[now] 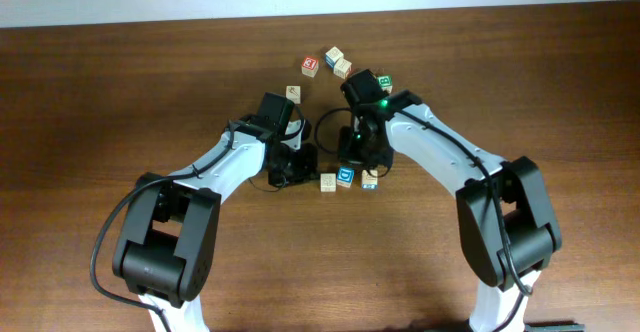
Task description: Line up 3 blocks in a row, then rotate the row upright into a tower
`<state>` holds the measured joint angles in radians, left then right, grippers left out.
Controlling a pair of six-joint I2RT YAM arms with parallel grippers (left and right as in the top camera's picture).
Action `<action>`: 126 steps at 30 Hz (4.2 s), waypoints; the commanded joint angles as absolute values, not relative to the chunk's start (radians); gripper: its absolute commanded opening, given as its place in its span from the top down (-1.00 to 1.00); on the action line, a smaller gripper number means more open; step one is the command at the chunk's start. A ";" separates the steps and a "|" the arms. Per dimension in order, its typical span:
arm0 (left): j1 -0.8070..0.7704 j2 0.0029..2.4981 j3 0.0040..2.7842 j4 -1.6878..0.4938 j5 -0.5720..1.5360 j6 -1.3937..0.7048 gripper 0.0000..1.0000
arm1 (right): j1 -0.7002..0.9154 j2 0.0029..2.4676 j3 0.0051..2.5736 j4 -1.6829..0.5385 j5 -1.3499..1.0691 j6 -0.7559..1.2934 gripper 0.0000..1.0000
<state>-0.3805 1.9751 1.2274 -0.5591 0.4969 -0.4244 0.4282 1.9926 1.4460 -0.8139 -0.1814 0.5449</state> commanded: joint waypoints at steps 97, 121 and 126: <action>-0.342 1.982 1.223 -0.539 0.482 -0.433 1.00 | 0.385 2.043 1.539 -0.818 -0.360 0.293 0.92; -0.345 1.982 1.223 -0.539 0.475 -0.433 1.00 | 0.218 2.001 1.330 -0.868 -0.295 0.254 0.91; -0.345 1.982 1.223 -0.538 0.475 -0.434 1.00 | 0.228 2.002 1.318 -0.847 -0.323 0.216 0.92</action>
<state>-0.3447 1.9751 1.2274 -0.5373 0.4786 -0.4244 0.2119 2.0022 1.3254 -0.8524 -0.2909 0.2489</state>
